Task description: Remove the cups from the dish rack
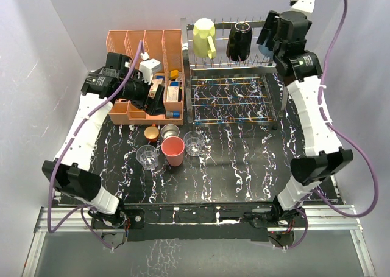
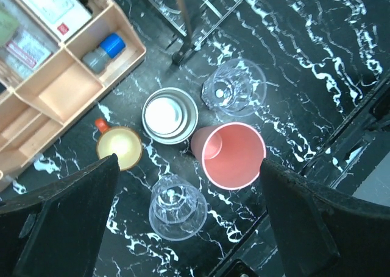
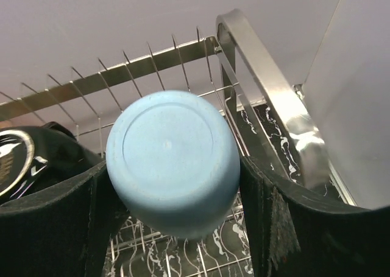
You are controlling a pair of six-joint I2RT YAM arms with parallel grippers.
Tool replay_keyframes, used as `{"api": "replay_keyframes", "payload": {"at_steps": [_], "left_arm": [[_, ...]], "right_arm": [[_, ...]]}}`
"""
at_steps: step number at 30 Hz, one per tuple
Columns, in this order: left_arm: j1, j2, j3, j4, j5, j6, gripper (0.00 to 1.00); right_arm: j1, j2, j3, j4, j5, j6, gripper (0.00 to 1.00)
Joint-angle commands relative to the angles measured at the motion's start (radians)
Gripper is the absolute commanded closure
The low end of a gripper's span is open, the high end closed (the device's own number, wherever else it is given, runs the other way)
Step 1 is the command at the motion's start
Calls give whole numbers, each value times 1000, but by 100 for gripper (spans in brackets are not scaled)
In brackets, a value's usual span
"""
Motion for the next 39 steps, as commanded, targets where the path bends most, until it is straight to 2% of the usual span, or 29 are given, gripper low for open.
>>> {"api": "replay_keyframes", "payload": {"at_steps": [1,6,11,22,27,32,39], "left_arm": [[0,-98,-23,76,139,50,3],[-2,-244,-226,262,285,100,3],[-23,-377,-430,489,369,102,3],[-193,-409,-517,606,205,206,4],[-299,-444,-550,644,138,306,5],[-398,-449,-560,624,91,486,4],[-537,-441,-588,659,4,675,7]], "right_arm": [[-3,-162,-29,67,-9,34,59],[-3,-353,-198,79,-60,100,61],[-3,-546,-425,84,-241,259,63],[-3,-756,-550,-60,-468,416,67],[-3,-864,-781,-33,-597,540,69],[-3,-943,-999,47,-704,670,70],[-3,-958,-1164,117,-794,782,70]]}}
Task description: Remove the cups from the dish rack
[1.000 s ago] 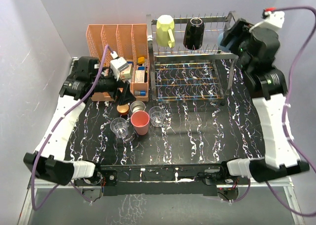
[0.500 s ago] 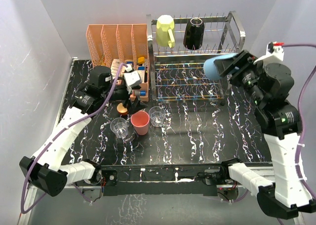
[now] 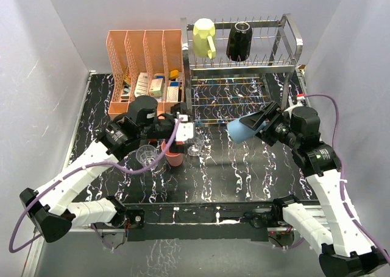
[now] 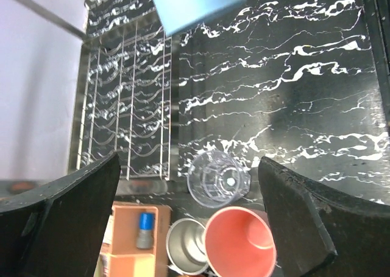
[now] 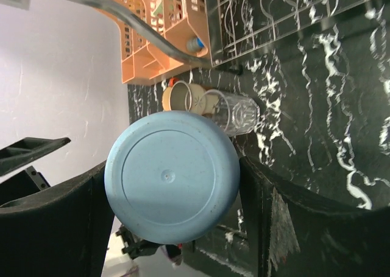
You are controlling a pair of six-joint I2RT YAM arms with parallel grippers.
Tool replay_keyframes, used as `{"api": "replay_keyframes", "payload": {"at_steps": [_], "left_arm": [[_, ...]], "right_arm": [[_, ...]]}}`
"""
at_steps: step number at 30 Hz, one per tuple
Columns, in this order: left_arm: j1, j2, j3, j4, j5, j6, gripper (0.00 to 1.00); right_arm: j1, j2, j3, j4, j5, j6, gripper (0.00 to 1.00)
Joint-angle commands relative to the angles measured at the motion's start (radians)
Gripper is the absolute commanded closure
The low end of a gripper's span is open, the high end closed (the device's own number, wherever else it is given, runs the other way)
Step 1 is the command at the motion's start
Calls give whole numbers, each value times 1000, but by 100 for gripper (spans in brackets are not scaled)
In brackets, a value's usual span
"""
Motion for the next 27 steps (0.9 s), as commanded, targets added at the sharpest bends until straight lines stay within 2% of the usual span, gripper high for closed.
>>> {"api": "replay_keyframes", "payload": {"at_steps": [1,6,20,27], "left_arm": [[-92,-24,-43,56,-72,198,7],[-178,-45,-132,158,-147,343,8],[-274,-35,-263,383,-201,481,8],[-299,30,-297,537,-224,504,18]], "right_arm": [[-2,-31,-72,164,-100,126,70],[-2,-37,-179,246,-168,201,70],[-2,-83,-428,489,-311,415,71],[-2,-125,-549,649,-386,584,71]]}}
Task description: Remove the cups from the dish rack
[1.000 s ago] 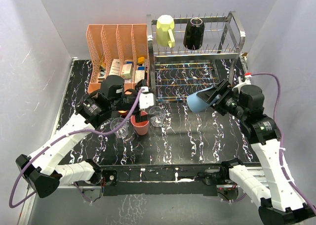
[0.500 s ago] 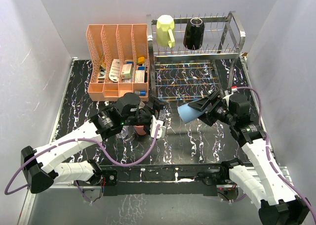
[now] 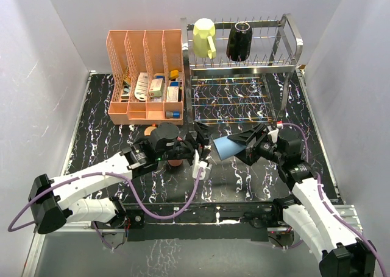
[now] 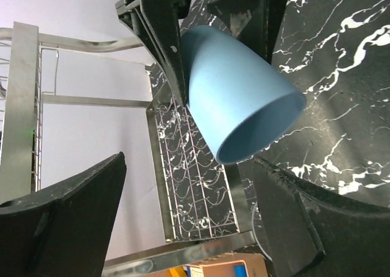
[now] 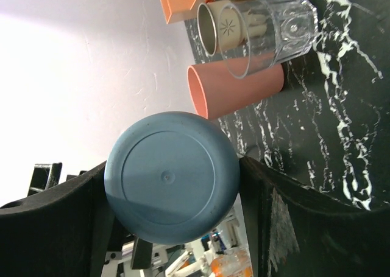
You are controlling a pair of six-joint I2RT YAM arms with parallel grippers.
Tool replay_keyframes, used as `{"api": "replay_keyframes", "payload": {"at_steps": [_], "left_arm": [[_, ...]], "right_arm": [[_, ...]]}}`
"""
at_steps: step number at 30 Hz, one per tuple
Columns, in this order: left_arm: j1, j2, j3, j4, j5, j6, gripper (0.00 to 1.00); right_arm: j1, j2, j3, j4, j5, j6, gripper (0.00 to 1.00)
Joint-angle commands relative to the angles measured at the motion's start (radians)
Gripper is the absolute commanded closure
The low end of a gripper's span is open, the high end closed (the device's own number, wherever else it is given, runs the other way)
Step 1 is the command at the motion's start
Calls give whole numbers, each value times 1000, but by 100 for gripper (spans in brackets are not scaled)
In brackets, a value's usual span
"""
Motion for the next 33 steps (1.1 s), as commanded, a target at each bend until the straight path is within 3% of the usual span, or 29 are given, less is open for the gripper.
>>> {"api": "replay_keyframes", "payload": {"at_steps": [1,9,14,18,21,26,29,33], "left_arm": [[-19,28,-14,153,-3,29,22],[-61,71,-36,238,-64,-61,41],[-65,121,-7,295,-117,-90,65],[-64,167,50,271,-146,-132,77],[-64,194,90,245,-179,-190,100],[-29,236,177,97,-247,-300,100],[30,304,281,-56,-272,-399,100],[96,437,481,-302,-250,-491,100]], "right_arm": [[-2,-50,-25,186,-63,129,71],[-2,-57,-106,422,-76,358,71],[-2,-7,-54,421,-121,355,71],[-2,-9,-62,413,-116,337,68],[-4,-11,-85,401,-101,313,48],[-35,21,-73,279,-73,171,3],[-91,54,10,15,22,-26,2],[-116,47,93,-195,201,-182,2]]}}
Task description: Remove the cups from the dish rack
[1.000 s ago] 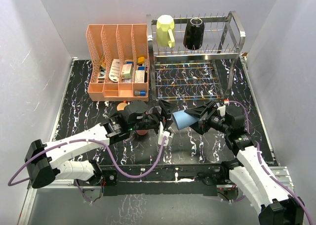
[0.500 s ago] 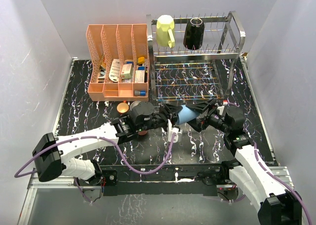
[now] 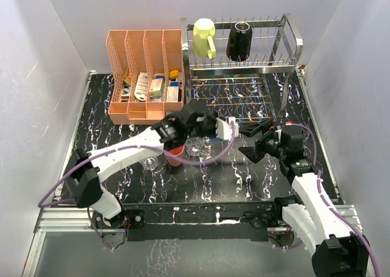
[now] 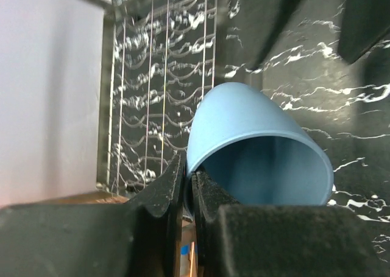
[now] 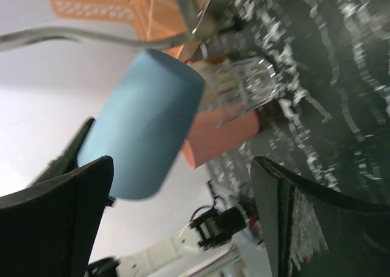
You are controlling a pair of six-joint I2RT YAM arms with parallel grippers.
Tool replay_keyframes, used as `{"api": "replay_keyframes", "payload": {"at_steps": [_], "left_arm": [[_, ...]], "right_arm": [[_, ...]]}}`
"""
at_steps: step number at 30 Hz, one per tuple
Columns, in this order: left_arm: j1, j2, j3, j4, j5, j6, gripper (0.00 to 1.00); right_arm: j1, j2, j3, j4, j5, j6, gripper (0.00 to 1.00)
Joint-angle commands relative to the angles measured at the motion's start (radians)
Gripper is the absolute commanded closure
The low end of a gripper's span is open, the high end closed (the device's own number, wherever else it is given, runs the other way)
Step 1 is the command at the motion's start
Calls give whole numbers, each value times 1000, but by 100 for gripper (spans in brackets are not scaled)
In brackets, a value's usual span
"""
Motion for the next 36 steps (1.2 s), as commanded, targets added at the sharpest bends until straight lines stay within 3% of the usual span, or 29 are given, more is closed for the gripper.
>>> {"api": "replay_keyframes", "payload": {"at_steps": [1,10,22,24,29,32,36], "left_arm": [[68,127,233,-341,-10,-153,100],[105,483,617,-777,1,-231,100],[107,720,890,-940,-74,-231,100],[107,715,898,-925,-81,-232,90],[107,659,927,-909,-78,-236,37],[106,584,927,-856,-84,-258,29],[107,423,807,-769,-35,-291,8]], "right_arm": [[-21,-18,127,-260,219,-255,2],[-28,-20,199,-432,446,-411,2],[-30,-3,293,-458,541,-503,2],[-30,3,323,-465,565,-524,2],[-30,30,427,-477,593,-610,2],[-29,44,474,-442,574,-648,2],[-29,84,555,-366,530,-694,2]]}}
